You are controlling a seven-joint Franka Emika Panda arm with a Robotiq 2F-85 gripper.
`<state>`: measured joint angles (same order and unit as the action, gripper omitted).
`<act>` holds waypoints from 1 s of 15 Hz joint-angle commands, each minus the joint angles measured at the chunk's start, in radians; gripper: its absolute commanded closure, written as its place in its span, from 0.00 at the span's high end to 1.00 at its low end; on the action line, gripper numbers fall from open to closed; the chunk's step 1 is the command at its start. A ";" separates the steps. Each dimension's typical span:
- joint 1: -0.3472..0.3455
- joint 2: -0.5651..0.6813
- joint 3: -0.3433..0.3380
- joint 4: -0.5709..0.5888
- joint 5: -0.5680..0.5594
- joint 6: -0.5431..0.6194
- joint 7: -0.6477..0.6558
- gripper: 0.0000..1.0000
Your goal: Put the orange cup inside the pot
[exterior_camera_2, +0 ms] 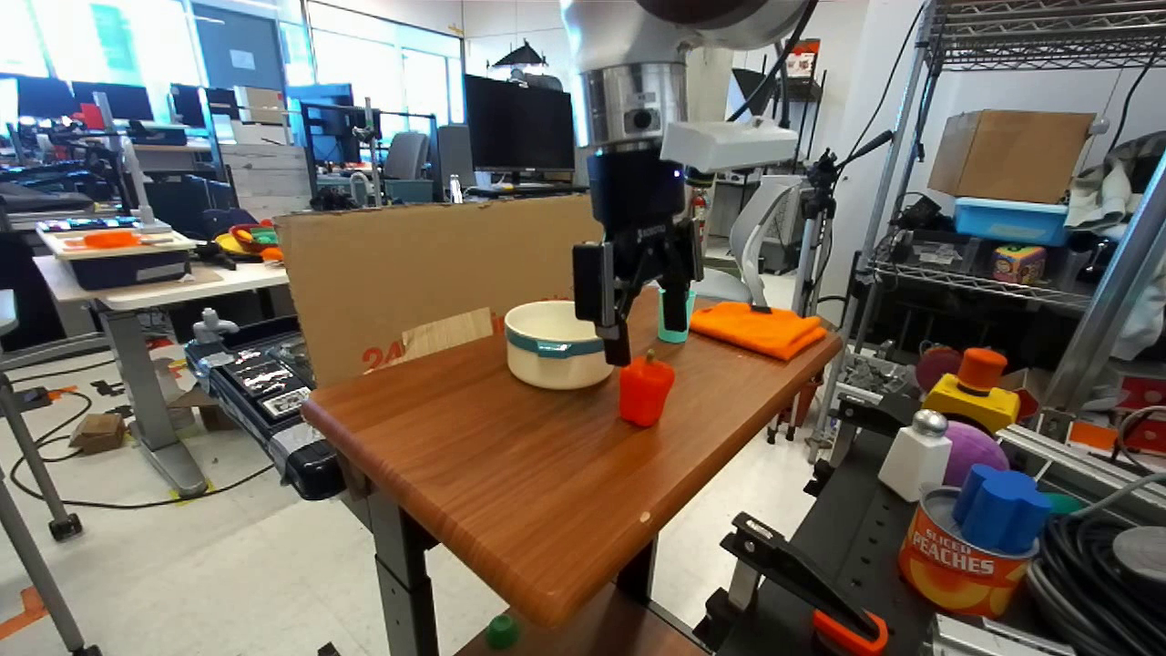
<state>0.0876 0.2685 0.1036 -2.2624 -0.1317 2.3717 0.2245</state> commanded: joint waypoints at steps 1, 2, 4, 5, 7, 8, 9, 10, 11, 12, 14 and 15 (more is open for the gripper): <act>0.027 0.003 -0.027 -0.032 -0.022 0.033 0.010 1.00; 0.029 0.010 -0.030 -0.031 -0.027 0.036 0.012 1.00; 0.034 0.027 -0.036 -0.024 -0.035 0.037 0.019 1.00; 0.039 0.038 -0.040 -0.021 -0.045 0.041 0.026 1.00; 0.049 0.055 -0.045 -0.016 -0.062 0.044 0.034 1.00; 0.054 0.064 -0.048 -0.010 -0.065 0.042 0.038 1.00; 0.060 0.073 -0.050 -0.004 -0.072 0.040 0.044 1.00; 0.064 0.080 -0.051 0.001 -0.072 0.041 0.047 0.75; 0.065 0.086 -0.048 0.004 -0.063 0.045 0.044 0.74; 0.070 0.085 -0.048 0.001 -0.064 0.051 0.046 0.65; 0.079 0.076 -0.050 -0.009 -0.070 0.065 0.049 0.49; 0.082 0.064 -0.051 -0.014 -0.073 0.071 0.049 0.42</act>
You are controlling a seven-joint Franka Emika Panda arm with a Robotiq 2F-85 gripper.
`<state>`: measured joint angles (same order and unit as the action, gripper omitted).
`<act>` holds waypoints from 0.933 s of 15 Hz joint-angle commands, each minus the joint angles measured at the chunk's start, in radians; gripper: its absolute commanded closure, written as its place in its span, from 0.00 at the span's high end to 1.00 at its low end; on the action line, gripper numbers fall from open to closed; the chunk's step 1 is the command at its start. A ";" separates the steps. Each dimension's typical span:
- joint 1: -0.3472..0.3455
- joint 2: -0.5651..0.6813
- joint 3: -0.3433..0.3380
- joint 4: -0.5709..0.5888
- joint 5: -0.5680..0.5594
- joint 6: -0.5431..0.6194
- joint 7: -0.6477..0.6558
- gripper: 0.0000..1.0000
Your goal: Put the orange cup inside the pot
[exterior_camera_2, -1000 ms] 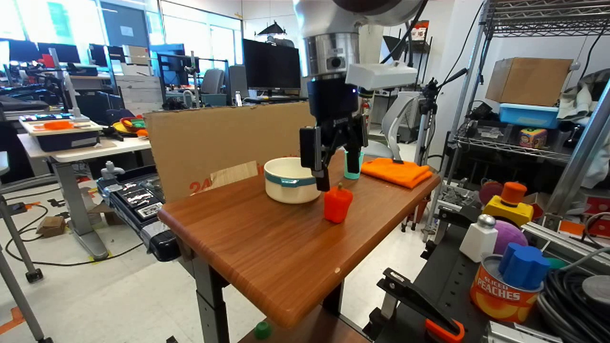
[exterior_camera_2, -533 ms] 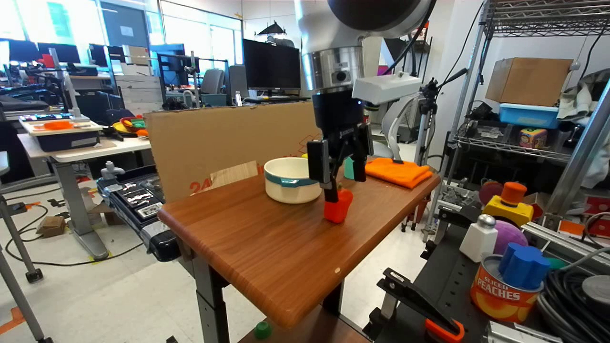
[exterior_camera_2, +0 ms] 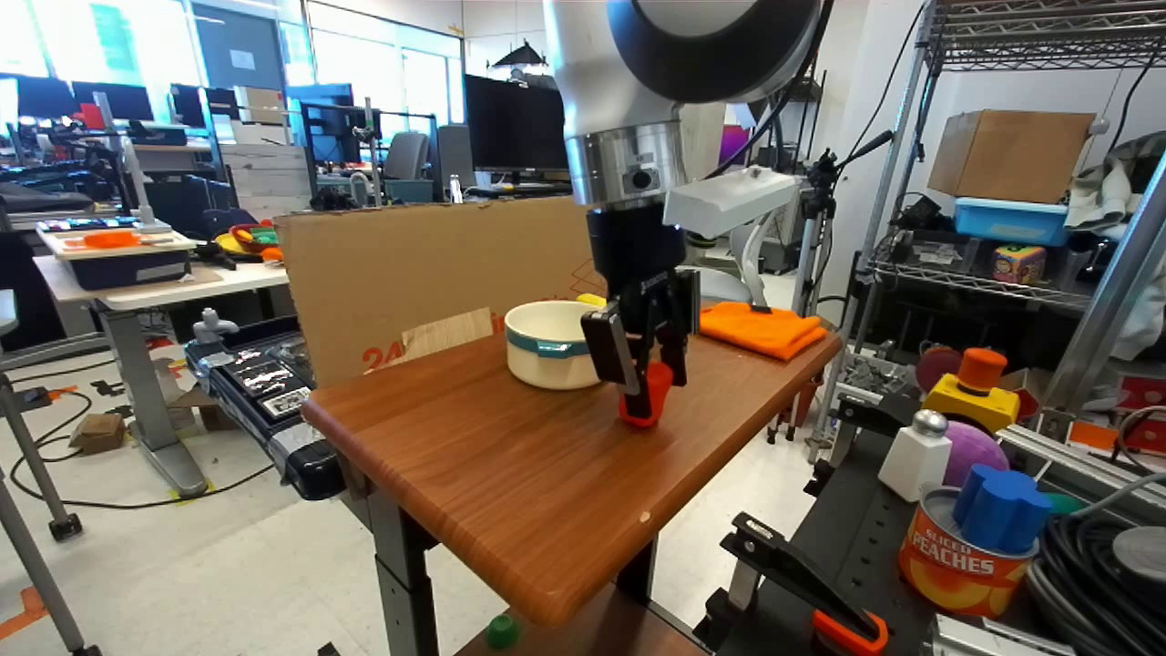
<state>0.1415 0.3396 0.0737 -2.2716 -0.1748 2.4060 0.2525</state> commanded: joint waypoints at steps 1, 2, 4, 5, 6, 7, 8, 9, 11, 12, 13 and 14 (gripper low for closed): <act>0.032 -0.019 -0.024 -0.010 -0.035 0.049 0.025 0.34; 0.035 -0.032 -0.026 -0.016 -0.043 0.054 0.026 0.27; 0.045 -0.062 -0.034 -0.025 -0.072 0.047 0.037 0.24; 0.050 -0.079 -0.036 -0.027 -0.087 0.033 0.043 0.24; 0.052 -0.106 -0.033 -0.027 -0.092 0.020 0.046 0.24; 0.050 -0.128 -0.027 -0.022 -0.087 0.007 0.044 0.24; 0.044 -0.152 -0.017 -0.010 -0.065 -0.022 0.033 0.24; 0.036 -0.176 -0.007 0.005 -0.041 -0.054 0.015 0.24; 0.020 -0.220 0.003 0.031 0.004 -0.097 -0.006 0.24; 0.014 -0.237 0.004 0.052 0.028 -0.120 -0.014 0.24; 0.010 -0.249 0.003 0.072 0.045 -0.141 -0.018 0.24; 0.005 -0.253 0.001 0.101 0.064 -0.163 -0.021 0.24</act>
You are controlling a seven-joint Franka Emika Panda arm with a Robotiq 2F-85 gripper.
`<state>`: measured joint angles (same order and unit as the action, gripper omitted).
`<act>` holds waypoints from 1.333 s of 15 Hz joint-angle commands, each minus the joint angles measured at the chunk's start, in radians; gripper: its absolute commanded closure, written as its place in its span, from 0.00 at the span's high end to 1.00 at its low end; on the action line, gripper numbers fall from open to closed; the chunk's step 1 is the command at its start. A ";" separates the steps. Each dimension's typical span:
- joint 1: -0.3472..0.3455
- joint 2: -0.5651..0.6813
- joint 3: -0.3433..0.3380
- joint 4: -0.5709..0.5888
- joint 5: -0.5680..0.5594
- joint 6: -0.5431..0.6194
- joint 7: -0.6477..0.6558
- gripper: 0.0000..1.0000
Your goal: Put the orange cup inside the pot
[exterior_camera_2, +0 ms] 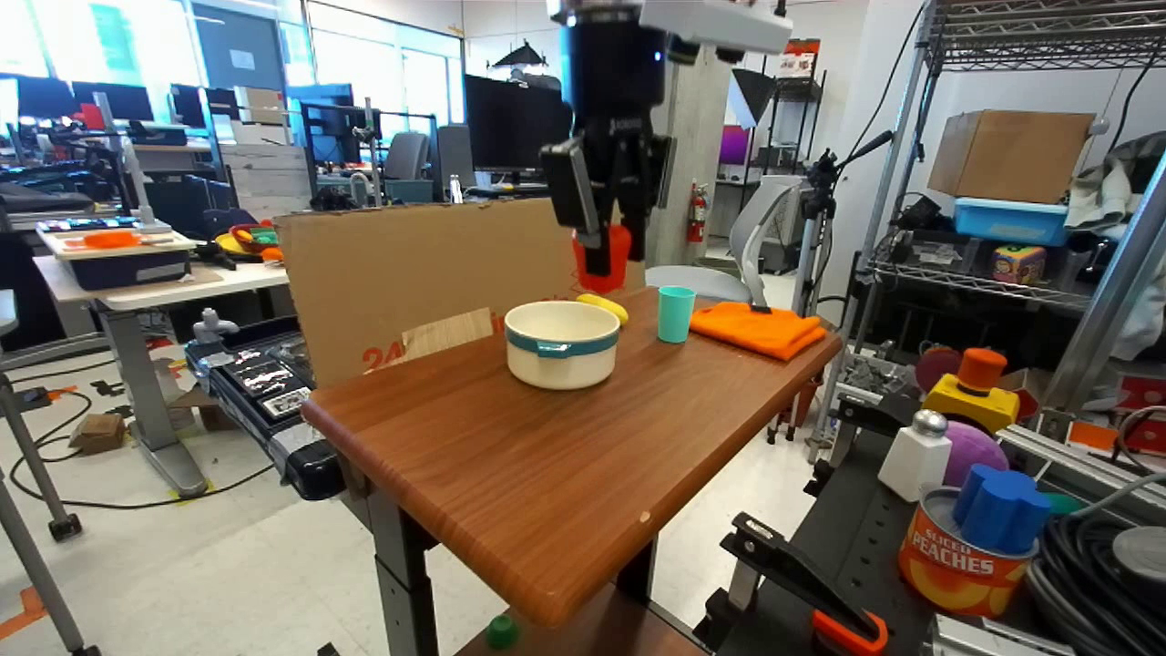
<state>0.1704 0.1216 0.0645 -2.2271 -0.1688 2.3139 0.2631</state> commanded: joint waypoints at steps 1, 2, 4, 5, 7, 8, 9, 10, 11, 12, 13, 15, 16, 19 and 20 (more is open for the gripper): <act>-0.030 -0.032 0.007 0.087 0.075 -0.085 -0.032 0.24; -0.036 -0.027 0.006 0.114 0.092 -0.099 -0.034 0.24; -0.049 0.002 0.002 0.178 0.124 -0.127 -0.044 0.24; -0.054 0.021 0.000 0.209 0.130 -0.137 -0.041 0.24; -0.064 0.066 -0.006 0.266 0.123 -0.152 -0.029 0.24; -0.068 0.094 -0.010 0.294 0.118 -0.159 -0.023 0.24; -0.072 0.119 -0.013 0.318 0.115 -0.170 -0.019 0.24; -0.075 0.149 -0.017 0.344 0.112 -0.181 -0.015 0.24; -0.077 0.178 -0.022 0.368 0.112 -0.193 -0.014 0.24; -0.077 0.211 -0.027 0.393 0.108 -0.202 -0.010 0.24; -0.076 0.240 -0.033 0.416 0.106 -0.211 -0.005 0.24; -0.074 0.295 -0.042 0.462 0.107 -0.236 -0.001 0.24; -0.072 0.322 -0.047 0.484 0.106 -0.244 0.003 0.24; -0.066 0.395 -0.056 0.545 0.104 -0.278 0.013 0.24; -0.064 0.413 -0.056 0.559 0.104 -0.287 0.013 0.24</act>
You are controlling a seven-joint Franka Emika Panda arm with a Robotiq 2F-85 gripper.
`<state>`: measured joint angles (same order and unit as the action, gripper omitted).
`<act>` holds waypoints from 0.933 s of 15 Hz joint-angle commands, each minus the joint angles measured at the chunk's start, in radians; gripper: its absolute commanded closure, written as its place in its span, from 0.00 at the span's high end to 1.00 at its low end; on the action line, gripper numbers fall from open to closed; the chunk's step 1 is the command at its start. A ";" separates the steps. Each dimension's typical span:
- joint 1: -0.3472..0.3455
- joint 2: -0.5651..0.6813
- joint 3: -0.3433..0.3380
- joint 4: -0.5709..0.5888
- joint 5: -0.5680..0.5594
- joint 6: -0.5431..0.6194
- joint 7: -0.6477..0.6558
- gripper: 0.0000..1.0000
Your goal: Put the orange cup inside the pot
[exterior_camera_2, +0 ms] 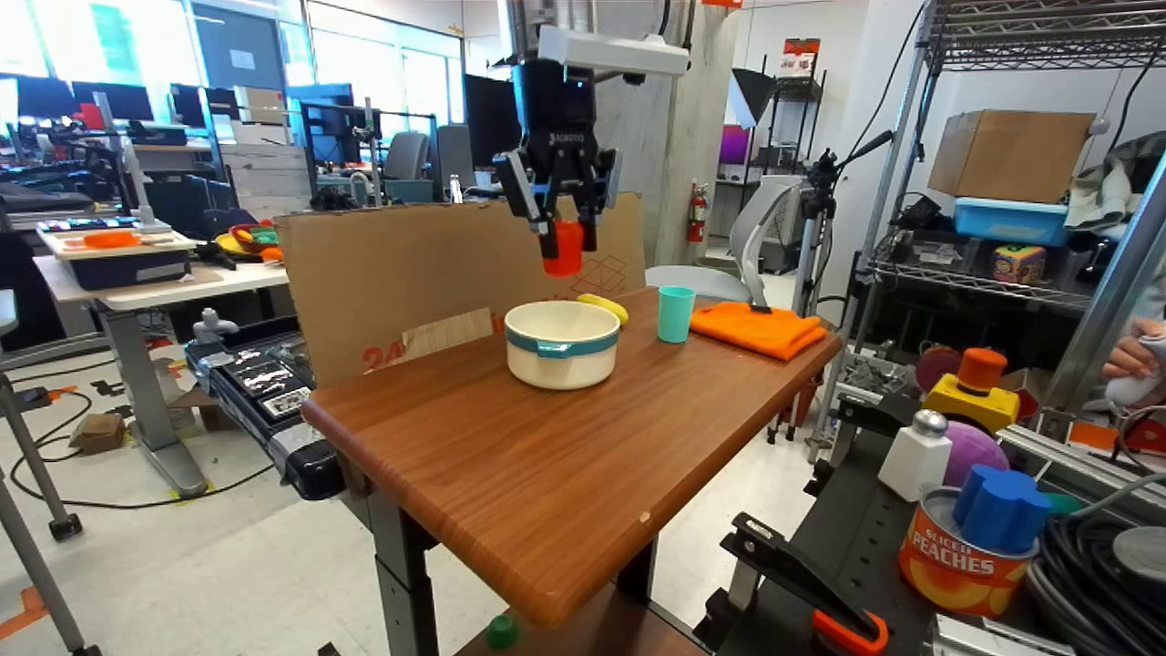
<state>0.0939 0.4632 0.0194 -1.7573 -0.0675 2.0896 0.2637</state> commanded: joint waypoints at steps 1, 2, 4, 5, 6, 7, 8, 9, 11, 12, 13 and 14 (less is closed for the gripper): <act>0.014 0.088 -0.010 0.099 0.003 -0.073 0.011 0.24; 0.015 0.105 -0.010 0.111 0.004 -0.083 0.008 0.24; 0.016 0.134 -0.009 0.125 0.006 -0.096 0.002 0.24; 0.018 0.148 -0.011 0.134 0.004 -0.106 0.003 0.24; 0.020 0.163 -0.012 0.143 0.003 -0.113 0.005 0.24; 0.022 0.177 -0.013 0.152 0.001 -0.118 0.007 0.24; 0.024 0.191 -0.015 0.161 -0.001 -0.120 0.009 0.24; 0.027 0.206 -0.016 0.172 -0.004 -0.118 0.014 0.24; 0.033 0.230 -0.017 0.194 -0.004 -0.124 0.016 0.24; 0.036 0.242 -0.018 0.206 -0.003 -0.127 0.016 0.24; 0.039 0.256 -0.019 0.216 -0.004 -0.132 0.019 0.24; 0.041 0.268 -0.020 0.227 -0.004 -0.143 0.018 0.24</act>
<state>0.1145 0.6824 0.0148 -1.6009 -0.0688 2.0046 0.2704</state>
